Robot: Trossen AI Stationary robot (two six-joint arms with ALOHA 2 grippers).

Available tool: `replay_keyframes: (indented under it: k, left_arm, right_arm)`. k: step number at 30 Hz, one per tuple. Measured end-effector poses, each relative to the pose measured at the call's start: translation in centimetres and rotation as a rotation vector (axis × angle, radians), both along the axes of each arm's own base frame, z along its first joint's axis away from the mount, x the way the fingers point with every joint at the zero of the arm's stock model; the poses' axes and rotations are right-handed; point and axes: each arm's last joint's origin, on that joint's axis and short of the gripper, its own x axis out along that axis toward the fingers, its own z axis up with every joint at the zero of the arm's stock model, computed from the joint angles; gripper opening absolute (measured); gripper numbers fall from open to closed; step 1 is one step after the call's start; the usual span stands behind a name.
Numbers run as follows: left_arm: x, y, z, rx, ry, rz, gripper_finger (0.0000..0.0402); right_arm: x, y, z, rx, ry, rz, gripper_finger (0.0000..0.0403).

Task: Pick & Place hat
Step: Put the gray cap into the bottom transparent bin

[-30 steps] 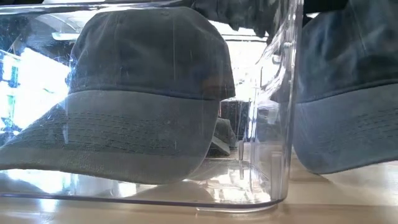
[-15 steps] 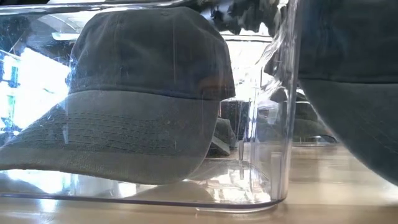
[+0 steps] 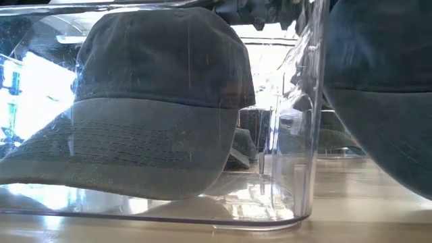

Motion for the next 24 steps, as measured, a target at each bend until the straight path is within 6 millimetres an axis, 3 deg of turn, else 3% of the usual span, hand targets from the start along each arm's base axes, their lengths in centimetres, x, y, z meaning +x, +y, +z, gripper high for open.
replay_keyframes:
  k: [4, 7, 11, 14, 19, 24]
  left_arm:
    - [0.3, 0.0, -0.5, -0.033, 0.033, 0.03, 0.0162]
    - [0.7, -0.1, -1.9, -0.064, 0.065, 0.03, 0.0198]
    - [0.9, -0.6, -1.5, -0.076, 0.02, 0.023, 0.0254]
    - [0.9, -0.8, -2.8, -0.076, 0.078, -0.01, 0.0278]
    - [0.6, -1.4, -2.4, -0.051, 0.034, -0.087, 0.0273]
    - [0.2, -2.6, -2.9, -0.054, 0.063, -0.157, 0.0225]
  right_arm:
    - [0.0, 0.0, 0.0, 0.0, -0.003, 0.001, 0.0007]
    - [0.0, 0.0, 0.0, 0.0, -0.004, 0.0, 0.0003]
    - [0.0, 0.0, 0.0, -0.01, -0.014, 0.006, 0.0006]
    - [0.0, -0.1, 0.0, -0.021, -0.013, -0.012, 0.0008]
    - [0.0, -0.1, -0.1, -0.03, -0.003, -0.02, 0.0003]
    - [-0.3, -0.1, -0.3, -0.012, 0.05, -0.025, 0.0005]
